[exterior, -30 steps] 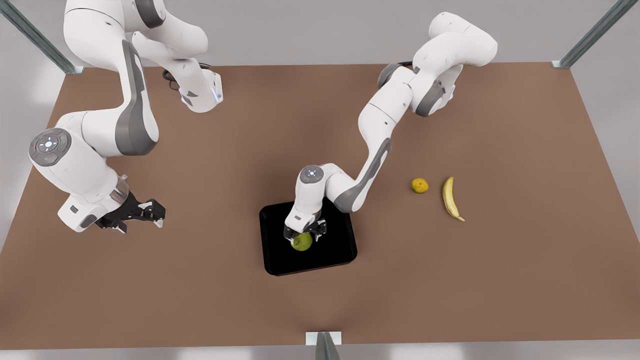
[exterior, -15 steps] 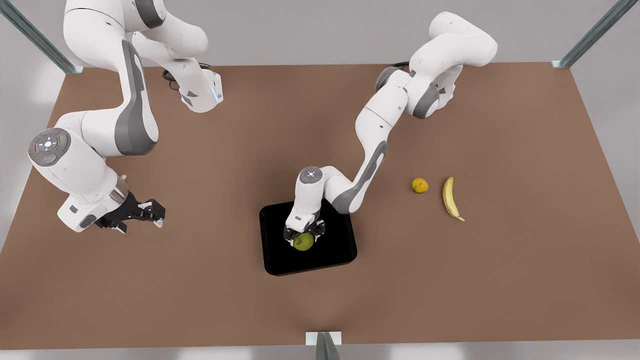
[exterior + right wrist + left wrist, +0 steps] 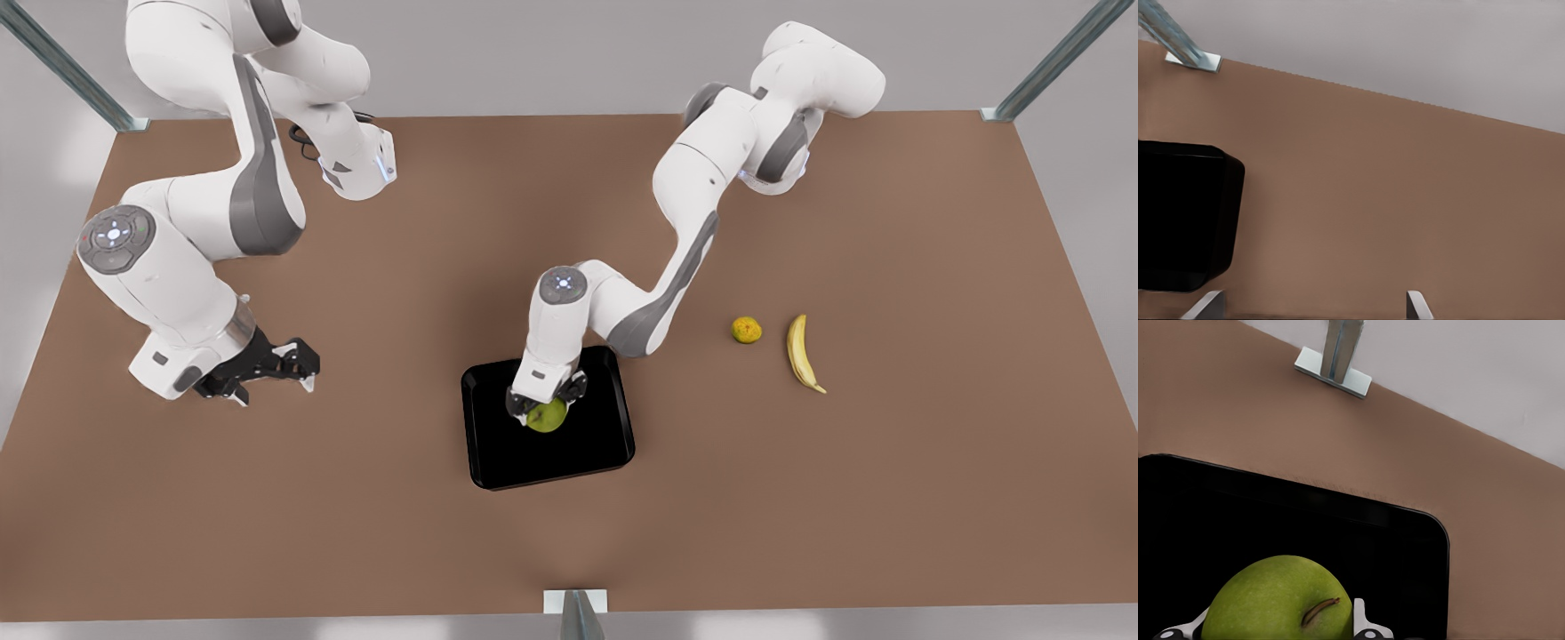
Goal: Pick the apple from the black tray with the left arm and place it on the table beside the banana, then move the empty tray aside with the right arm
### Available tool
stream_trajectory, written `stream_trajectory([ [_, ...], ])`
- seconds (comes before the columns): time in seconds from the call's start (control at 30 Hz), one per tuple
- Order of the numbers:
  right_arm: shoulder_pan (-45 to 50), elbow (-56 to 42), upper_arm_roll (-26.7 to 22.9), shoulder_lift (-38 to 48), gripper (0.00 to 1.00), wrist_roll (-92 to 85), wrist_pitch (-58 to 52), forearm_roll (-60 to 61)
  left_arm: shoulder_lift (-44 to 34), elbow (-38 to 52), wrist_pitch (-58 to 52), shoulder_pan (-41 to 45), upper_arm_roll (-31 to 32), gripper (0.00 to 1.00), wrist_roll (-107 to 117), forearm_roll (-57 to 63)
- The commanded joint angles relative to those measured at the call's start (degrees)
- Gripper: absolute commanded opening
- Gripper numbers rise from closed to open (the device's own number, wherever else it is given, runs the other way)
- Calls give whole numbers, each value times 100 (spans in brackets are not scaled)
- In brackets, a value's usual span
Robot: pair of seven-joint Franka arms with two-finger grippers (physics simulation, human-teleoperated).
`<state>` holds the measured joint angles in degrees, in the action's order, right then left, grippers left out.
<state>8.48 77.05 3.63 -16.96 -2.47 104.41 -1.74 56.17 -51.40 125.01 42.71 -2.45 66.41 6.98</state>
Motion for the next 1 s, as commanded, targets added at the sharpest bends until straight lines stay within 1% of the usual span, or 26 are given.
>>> stream_trajectory([
  [0.0, 259, -103, 6, -1, 100, 45, -747, -11, -746, -984, -751, -176, -1, 89, -1288, -276],
  [0.03, 356, -112, 6, -1, 100, 387, -773, -11, -1432, -2144, -136, -342, -1, 89, -1498, -276],
  [0.1, 629, -112, -3, -18, 100, 476, -932, -20, -2935, -4606, 1104, -1098, 8, 89, -3018, -645],
  [0.13, 901, -216, -2, -70, 100, 537, -765, -20, -3357, -5178, 1219, -1608, -1, 89, -4213, -1084],
  [0.17, 1165, -261, -20, -281, 100, 1212, -774, -2, -3446, -5372, 1210, -1907, -27, 89, -4733, -1199],
  [0.2, 1358, -261, -20, -571, 100, 1758, -747, 24, -3446, -5468, 1219, -2109, -36, 89, -5093, -1208],
  [0.23, 1367, -261, -3, -756, 100, 2224, -361, 112, -3393, -5504, 1227, -2303, -36, 89, -5437, -1217],
  [0.27, 1367, -261, 24, -1020, 100, 2611, -80, 507, -3349, -5539, 1227, -2399, -36, 89, -5604, -1217],
  [0.3, 1472, -261, 33, -1231, 100, 2963, 439, 508, -3209, -5600, 1236, -2469, -36, 89, -5648, -1217],
  [0.33, 1525, -270, 24, -1389, 100, 2998, 746, 516, -3138, -5697, 1236, -2557, -36, 90, -5920, -1217],
  [0.37, 1517, -261, 15, -1573, 100, 3524, 1045, 517, -3033, -5759, 1245, -2707, -36, 90, -6078, -1217],
  [0.4, 1525, -209, 15, -1626, 100, 3868, 1564, 560, -2857, -5855, 1517, -2672, -36, 90, -6043, -1217],
  [0.43, 1534, -164, 24, -1688, 100, 3930, 1679, 560, -2734, -5899, 1614, -2645, -27, 91, -6043, -1217],
  [0.5, 1534, -42, 24, -1846, 100, 3921, 2030, 543, -2734, -5890, 1614, -2645, -27, 100, -6061, -1199],
  [0.67, 1578, 697, 33, -1969, 99, 3622, 3137, 508, -2742, -5838, 1553, -2672, -36, 100, -6079, -1173],
  [0.7, 1578, 697, 33, -2031, 99, 3605, 3208, 508, -2962, -5470, 1238, -2681, -62, 100, -5982, -1173],
  [0.73, 1578, 688, 33, -2101, 99, 3499, 3217, 499, -3085, -4284, -431, -2689, -123, 100, -6025, -1129],
  [0.77, 1561, 688, 33, -2171, 99, 3297, 3322, 517, -3094, -2939, -2268, -2724, -255, 100, -6464, -830],
  [0.8, 1508, 697, 15, -2215, 99, 3025, 3322, 525, -3217, -2621, -3000, -2979, -273, 100, -7001, -909],
  [0.87, 1420, 837, 6, -2233, 99, 2541, 3313, 552, -3481, -2621, -3018, -3234, -273, 100, -7150, -1173],
  [0.9, 1420, 864, 6, -2233, 98, 2462, 3340, 543, -3762, -2700, -3018, -3243, -264, 100, -7493, -1182],
  [0.93, 1402, 1013, -3, -2233, 98, 2321, 3612, 543, -4227, -3418, -2510, -3252, -229, 100, -7406, -1322],
  [0.97, 1411, 1136, -3, -2233, 98, 2304, 3893, 534, -4545, -3913, -2042, -3217, -194, 100, -7221, -1278],
])
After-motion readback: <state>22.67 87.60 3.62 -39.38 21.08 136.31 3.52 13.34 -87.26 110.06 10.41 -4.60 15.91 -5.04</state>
